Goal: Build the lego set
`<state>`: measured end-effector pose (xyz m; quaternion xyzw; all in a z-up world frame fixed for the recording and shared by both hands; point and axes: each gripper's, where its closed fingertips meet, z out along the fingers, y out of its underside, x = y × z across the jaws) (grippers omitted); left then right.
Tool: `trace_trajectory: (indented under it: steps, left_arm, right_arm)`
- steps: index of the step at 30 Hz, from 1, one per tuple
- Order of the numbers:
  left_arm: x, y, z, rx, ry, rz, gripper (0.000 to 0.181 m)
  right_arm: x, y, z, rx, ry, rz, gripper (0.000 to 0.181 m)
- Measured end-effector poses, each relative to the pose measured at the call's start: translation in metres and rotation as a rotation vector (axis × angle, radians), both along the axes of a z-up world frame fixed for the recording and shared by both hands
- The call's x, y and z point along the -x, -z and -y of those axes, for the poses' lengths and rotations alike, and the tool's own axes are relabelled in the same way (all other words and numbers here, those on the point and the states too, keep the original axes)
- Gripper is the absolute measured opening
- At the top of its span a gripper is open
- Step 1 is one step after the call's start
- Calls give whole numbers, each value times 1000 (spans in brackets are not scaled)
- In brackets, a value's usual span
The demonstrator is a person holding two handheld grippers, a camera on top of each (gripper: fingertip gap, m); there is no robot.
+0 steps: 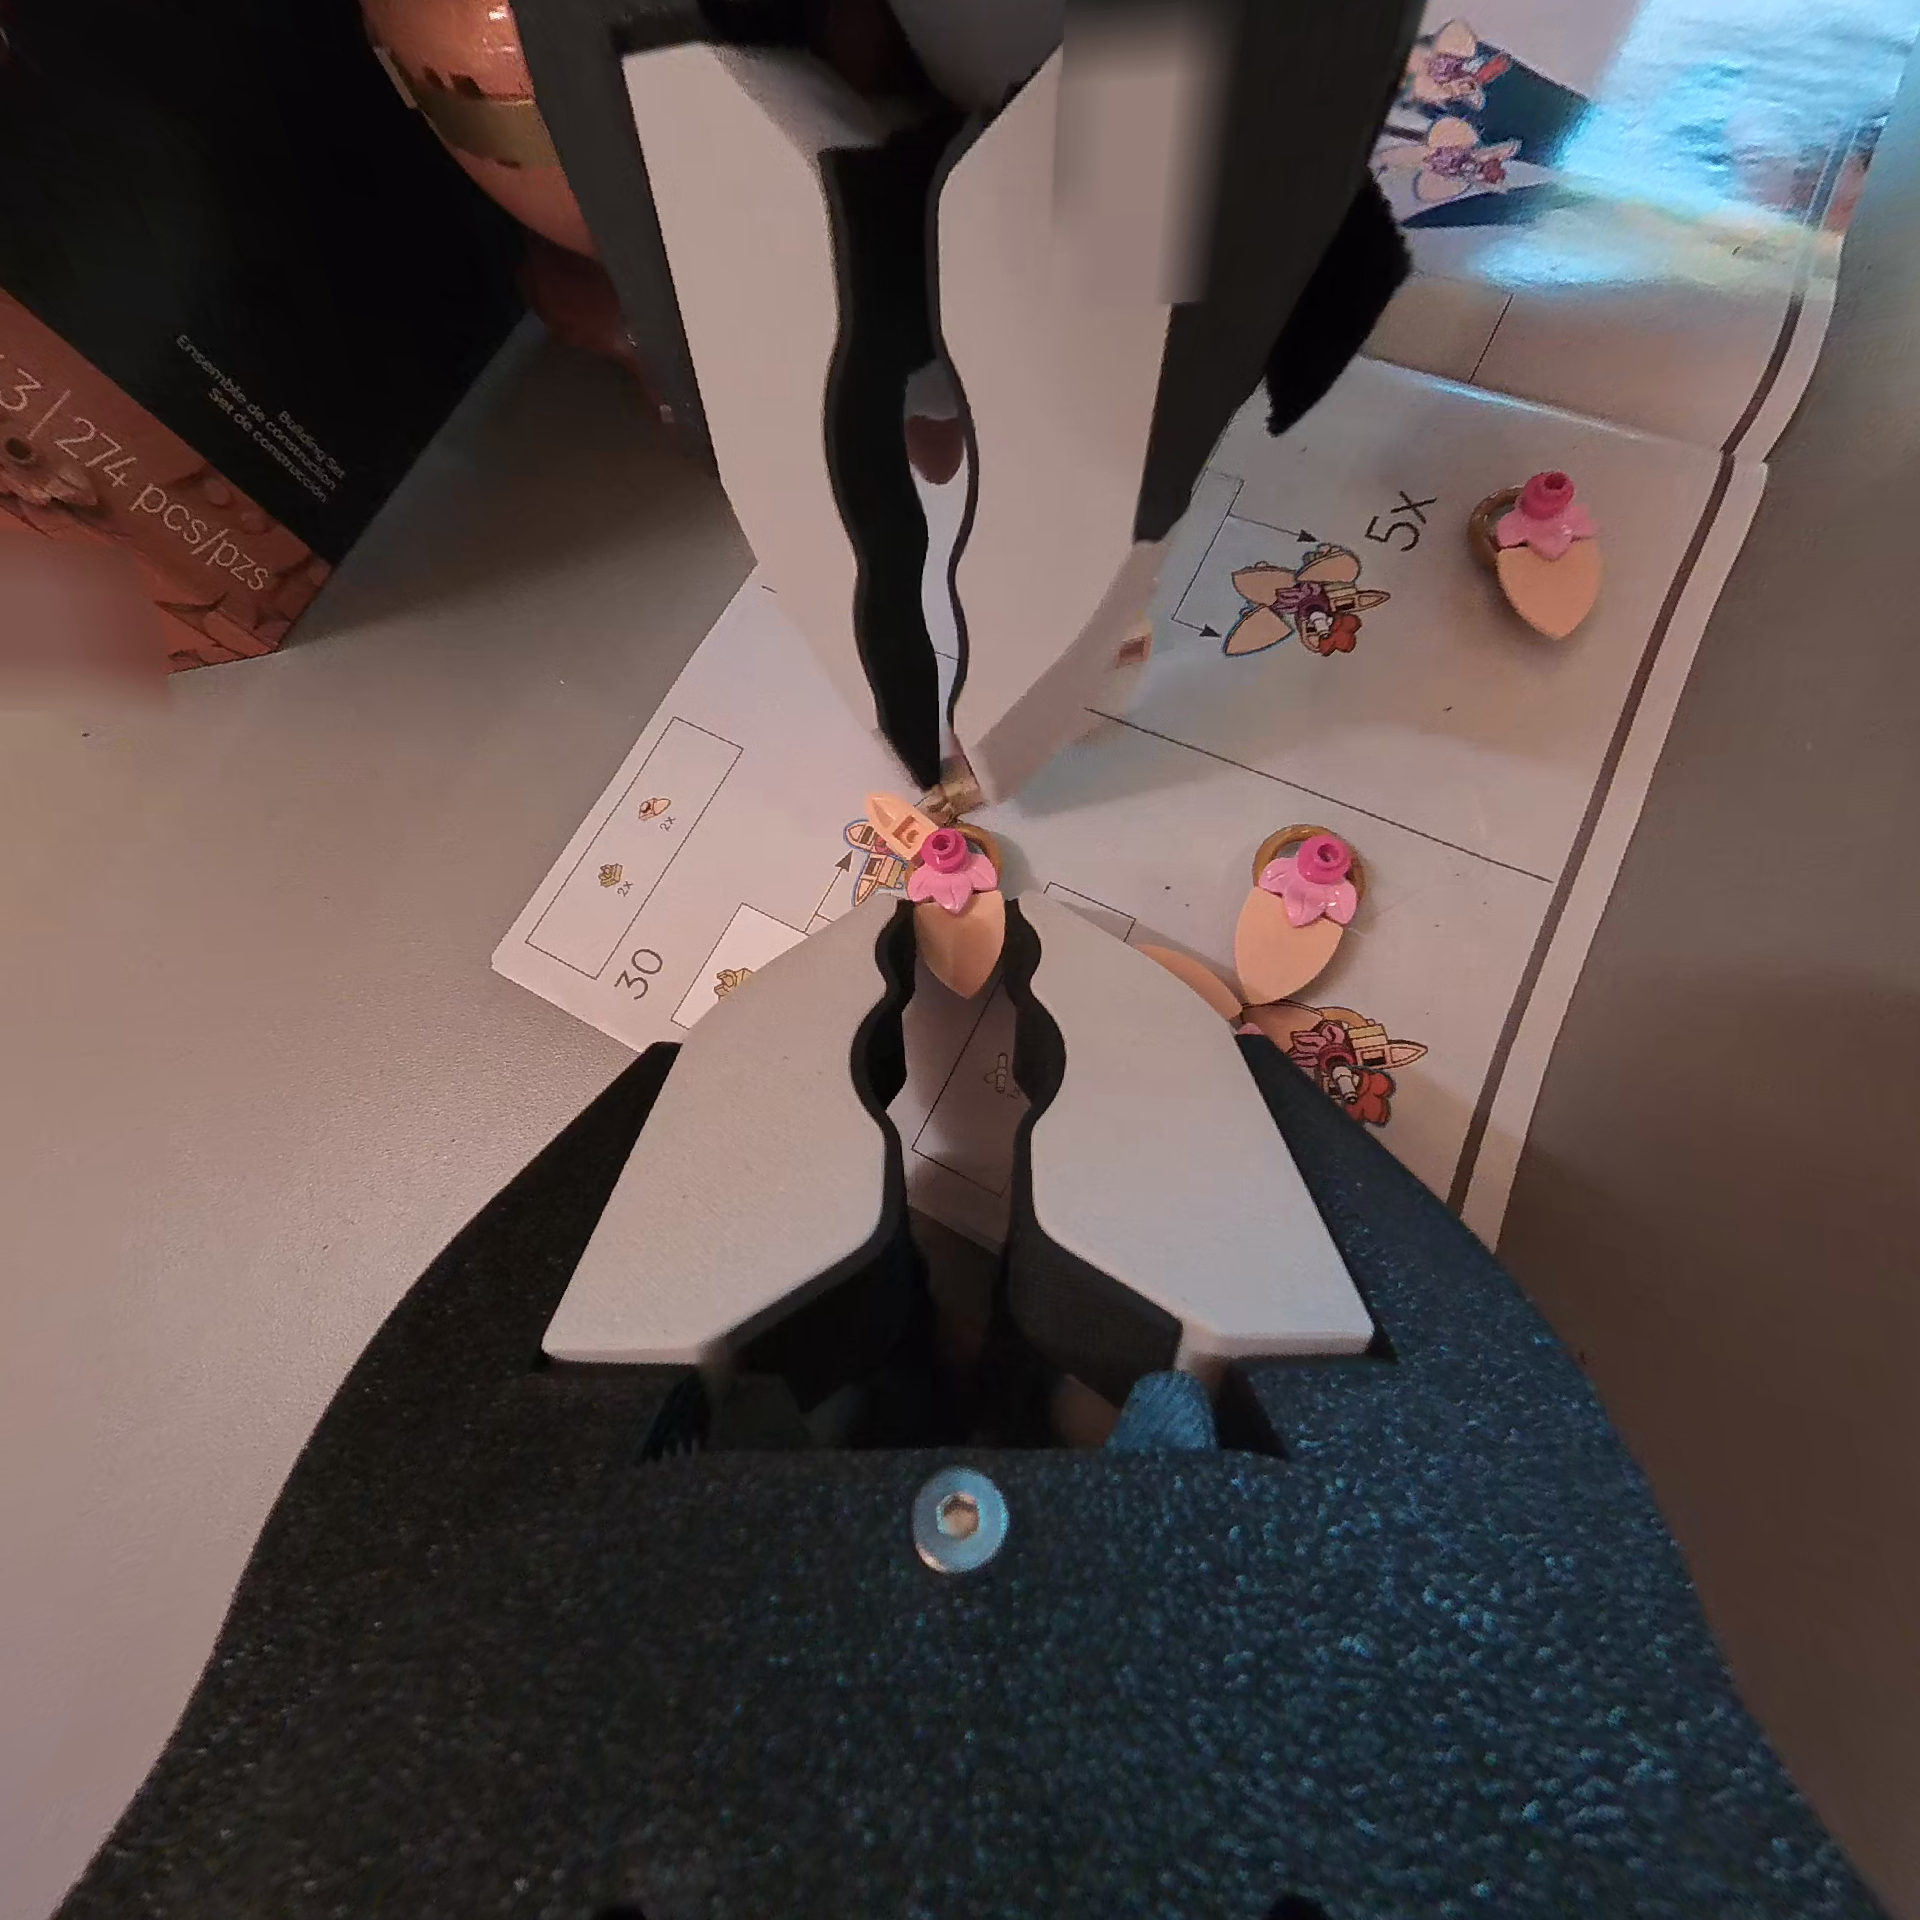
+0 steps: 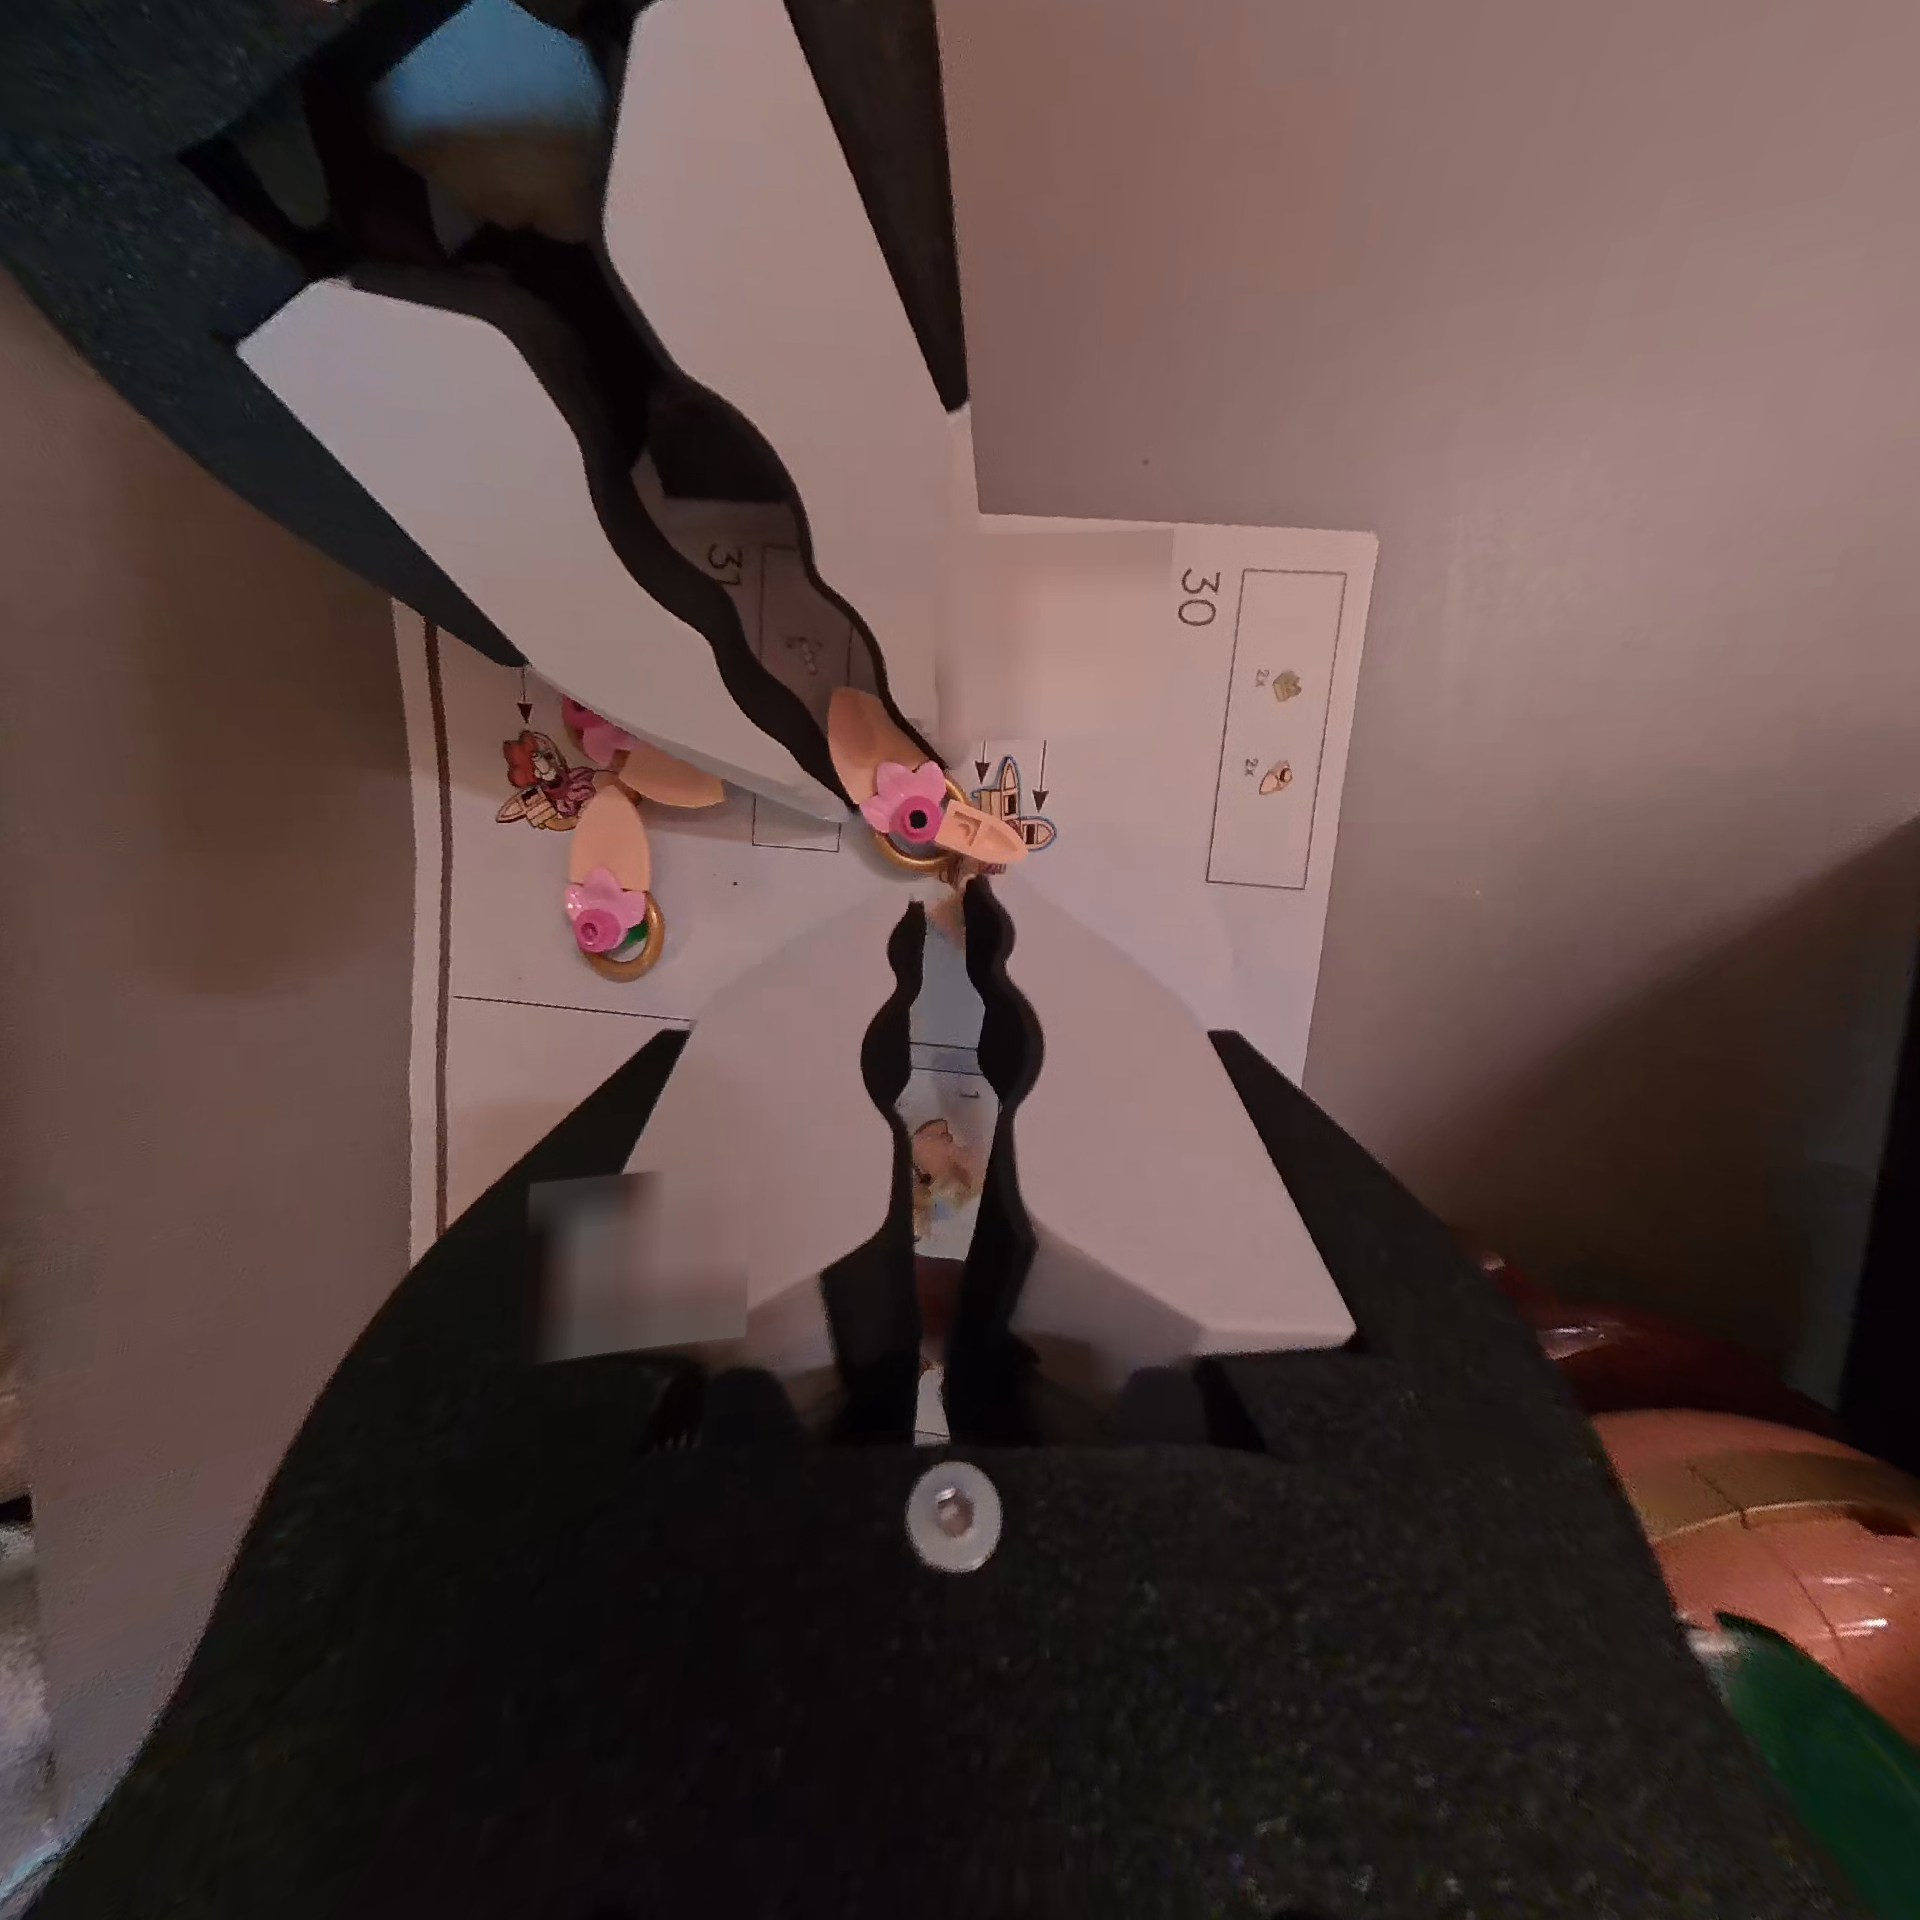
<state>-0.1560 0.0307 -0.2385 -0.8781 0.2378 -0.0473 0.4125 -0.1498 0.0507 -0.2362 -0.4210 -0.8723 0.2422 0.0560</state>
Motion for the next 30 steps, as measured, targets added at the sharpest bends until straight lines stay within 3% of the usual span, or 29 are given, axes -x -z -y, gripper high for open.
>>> trace_trajectory:
  steps: [6, 10, 15, 18, 23, 25, 30]
  left_arm:
    - [0, 0, -1, -4, -1, -6, 16]
    - [0, 0, -1, -1, -1, -1, 16]
    - [1, 0, -2, -2, -1, -2, 16]
    - [1, 0, -2, -5, -2, -7, 16]
    - [2, -1, -2, -8, -9, -10, 16]
    - [4, -1, -2, -12, -22, -11, 24]
    - [8, -14, -3, -94, -28, 1, 37]
  right_arm:
    - [-6, -8, -3, 16, 121, -17, 18]
    - [-2, -9, -3, -48, 184, -145, 17]
    - [-1, -8, -4, -193, 41, -285, 12]
    - [-1, -2, -6, -230, -13, -274, 15]
    - [2, 4, -5, -147, -1, -249, 7]
    - [1, 3, -4, -89, 21, -231, 6]
    - [-3, -12, 1, 172, 112, -195, 6]
